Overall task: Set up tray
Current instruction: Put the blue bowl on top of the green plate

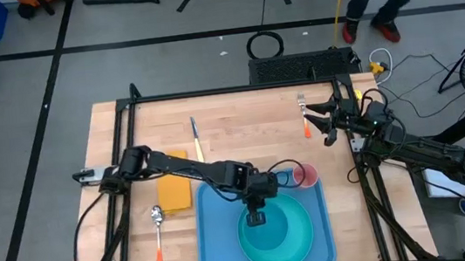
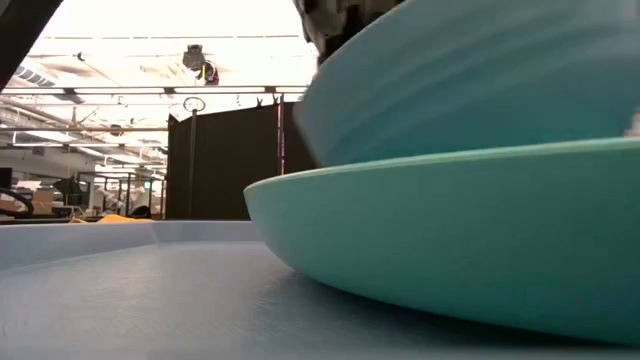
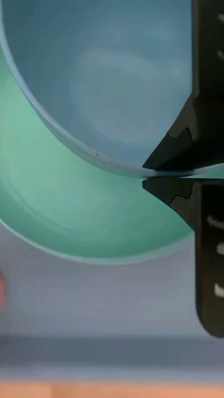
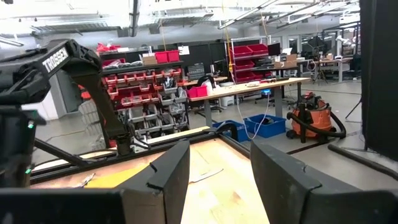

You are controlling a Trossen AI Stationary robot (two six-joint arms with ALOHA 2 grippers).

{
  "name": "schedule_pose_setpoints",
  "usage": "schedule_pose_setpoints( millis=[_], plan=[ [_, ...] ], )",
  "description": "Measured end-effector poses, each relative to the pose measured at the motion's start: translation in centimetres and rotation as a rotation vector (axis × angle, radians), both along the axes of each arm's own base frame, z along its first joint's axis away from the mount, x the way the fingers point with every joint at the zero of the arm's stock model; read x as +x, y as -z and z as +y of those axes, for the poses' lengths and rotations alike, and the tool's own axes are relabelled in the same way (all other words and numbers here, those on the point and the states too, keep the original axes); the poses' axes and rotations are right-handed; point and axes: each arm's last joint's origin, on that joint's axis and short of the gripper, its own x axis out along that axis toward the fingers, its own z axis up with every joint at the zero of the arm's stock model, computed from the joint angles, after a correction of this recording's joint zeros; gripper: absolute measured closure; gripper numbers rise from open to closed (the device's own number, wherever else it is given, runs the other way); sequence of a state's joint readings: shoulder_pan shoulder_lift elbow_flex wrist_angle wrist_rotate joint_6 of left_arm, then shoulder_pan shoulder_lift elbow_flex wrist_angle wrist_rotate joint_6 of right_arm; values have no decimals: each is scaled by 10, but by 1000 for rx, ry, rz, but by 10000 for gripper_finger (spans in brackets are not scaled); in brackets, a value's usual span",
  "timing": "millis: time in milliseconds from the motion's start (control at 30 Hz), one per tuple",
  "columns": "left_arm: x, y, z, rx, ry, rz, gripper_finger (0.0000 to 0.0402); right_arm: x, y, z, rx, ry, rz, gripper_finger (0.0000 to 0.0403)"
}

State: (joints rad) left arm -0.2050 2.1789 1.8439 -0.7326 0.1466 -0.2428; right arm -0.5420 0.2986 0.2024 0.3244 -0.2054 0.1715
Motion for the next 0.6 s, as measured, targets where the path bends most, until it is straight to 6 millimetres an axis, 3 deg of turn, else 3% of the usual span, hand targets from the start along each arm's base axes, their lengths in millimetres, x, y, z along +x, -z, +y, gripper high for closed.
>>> schedule_pose_setpoints(
  millis=[233, 600],
  plan=[
    [5, 13, -3, -35, 46, 4, 393, 1, 0, -1, 1, -1, 2, 243],
    [6, 11, -2, -40, 63, -12, 393, 2, 1, -1, 5, -1, 8, 243]
  ],
)
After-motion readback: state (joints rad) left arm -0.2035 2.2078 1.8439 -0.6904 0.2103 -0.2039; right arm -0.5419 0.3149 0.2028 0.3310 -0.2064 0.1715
